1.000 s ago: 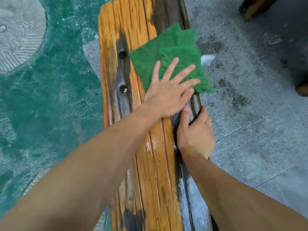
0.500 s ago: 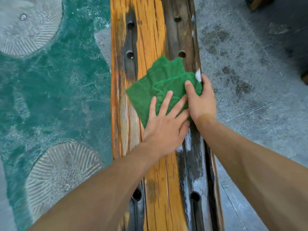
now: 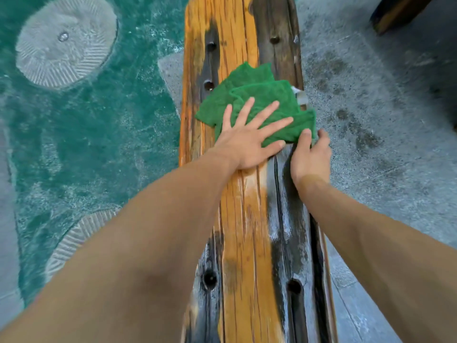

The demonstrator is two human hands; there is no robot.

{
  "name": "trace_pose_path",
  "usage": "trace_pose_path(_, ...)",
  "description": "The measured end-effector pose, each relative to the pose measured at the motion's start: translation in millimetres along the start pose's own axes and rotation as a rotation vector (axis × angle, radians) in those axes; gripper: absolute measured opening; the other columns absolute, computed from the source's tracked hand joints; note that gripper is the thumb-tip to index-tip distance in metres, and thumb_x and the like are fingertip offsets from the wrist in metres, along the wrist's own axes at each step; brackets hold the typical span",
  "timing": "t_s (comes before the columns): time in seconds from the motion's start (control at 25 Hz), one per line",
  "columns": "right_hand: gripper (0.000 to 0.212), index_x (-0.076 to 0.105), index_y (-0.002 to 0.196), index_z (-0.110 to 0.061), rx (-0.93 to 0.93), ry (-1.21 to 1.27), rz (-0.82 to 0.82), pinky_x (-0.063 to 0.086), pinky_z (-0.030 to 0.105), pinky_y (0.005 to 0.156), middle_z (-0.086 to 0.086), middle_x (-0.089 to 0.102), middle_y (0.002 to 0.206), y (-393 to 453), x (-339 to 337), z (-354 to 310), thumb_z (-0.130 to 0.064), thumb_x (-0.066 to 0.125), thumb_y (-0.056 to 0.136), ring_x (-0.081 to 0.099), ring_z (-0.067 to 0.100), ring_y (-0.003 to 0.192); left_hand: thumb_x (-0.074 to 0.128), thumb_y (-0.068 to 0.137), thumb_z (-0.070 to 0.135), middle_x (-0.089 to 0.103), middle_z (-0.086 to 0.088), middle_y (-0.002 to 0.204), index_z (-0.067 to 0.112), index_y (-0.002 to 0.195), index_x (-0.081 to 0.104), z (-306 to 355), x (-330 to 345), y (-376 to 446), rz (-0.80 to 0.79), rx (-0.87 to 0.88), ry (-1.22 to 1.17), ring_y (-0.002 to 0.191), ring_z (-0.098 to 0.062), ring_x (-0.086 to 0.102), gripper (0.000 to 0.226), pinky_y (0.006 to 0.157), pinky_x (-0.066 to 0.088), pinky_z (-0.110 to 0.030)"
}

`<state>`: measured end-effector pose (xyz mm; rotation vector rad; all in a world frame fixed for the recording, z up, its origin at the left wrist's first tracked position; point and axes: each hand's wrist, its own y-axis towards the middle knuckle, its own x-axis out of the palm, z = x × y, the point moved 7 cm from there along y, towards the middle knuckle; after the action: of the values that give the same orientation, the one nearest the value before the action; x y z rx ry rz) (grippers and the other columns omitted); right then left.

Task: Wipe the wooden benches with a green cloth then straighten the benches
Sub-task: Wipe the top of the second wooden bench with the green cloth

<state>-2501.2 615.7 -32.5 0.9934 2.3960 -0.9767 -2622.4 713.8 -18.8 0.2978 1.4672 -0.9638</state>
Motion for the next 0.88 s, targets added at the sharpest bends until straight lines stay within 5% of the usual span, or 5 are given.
trace_pose_path(0.28, 0.047, 0.038, 0.149, -0.021, -0.085, 0.016, 0.093, 0.032, 0.034, 0.101, 0.01, 0.045, 0.149, -19, -15, 3, -0.038, 0.033, 0.105, 0.044, 0.027, 0.132, 0.031, 0.106, 0.051, 0.011, 0.001, 0.169, 0.035, 0.16, 0.012, 38, 28, -99, 0.111, -0.098, 0.049, 0.153, -0.033, 0.018, 0.06, 0.116, 0.026, -0.06)
trace_pose_path(0.4, 0.041, 0.046, 0.141, -0.021, 0.033, 0.152, 0.187, 0.034, 0.034, 0.092, 0.007, 0.056, 0.137, -12, -20, 1, -0.037, 0.033, 0.105, 0.052, 0.028, 0.122, 0.046, 0.095, 0.012, 0.059, -0.015, 0.141, 0.013, 0.144, 0.053, 37, 13, -126, 0.016, -0.001, 0.03, 0.112, -0.038, 0.065, 0.05, 0.071, 0.058, -0.043)
trace_pose_path(0.64, 0.04, 0.046, 0.138, -0.018, 0.167, 0.05, 0.156, 0.036, 0.042, 0.098, 0.014, 0.055, 0.136, 6, -13, -5, -0.034, 0.032, 0.104, 0.051, 0.033, 0.122, 0.046, 0.108, 0.019, 0.075, -0.001, 0.107, 0.026, 0.122, 0.061, -50, -55, -48, -0.081, -0.358, -1.292, 0.098, -0.016, 0.072, 0.022, 0.078, 0.06, -0.033)
trace_pose_path(0.76, 0.048, 0.034, 0.148, -0.02, 0.135, -0.136, 0.117, 0.029, 0.051, 0.104, 0.012, 0.041, 0.149, 3, 6, -20, -0.038, 0.029, 0.104, 0.041, 0.033, 0.131, 0.051, 0.102, 0.006, 0.068, -0.005, 0.127, 0.026, 0.137, 0.055, -102, -62, -20, -0.072, -0.509, -1.072, 0.113, -0.029, 0.067, 0.04, 0.067, 0.062, -0.032)
trace_pose_path(0.88, 0.054, 0.026, 0.153, -0.02, 0.067, -0.302, 0.19, 0.028, 0.052, 0.103, 0.011, 0.038, 0.151, -2, 21, -26, -0.043, 0.022, 0.104, 0.04, 0.035, 0.131, 0.057, 0.091, 0.011, 0.042, -0.005, 0.149, 0.029, 0.15, 0.038, -116, -85, -16, 0.233, -0.552, -0.387, 0.137, -0.032, 0.039, 0.065, 0.106, 0.043, -0.048)
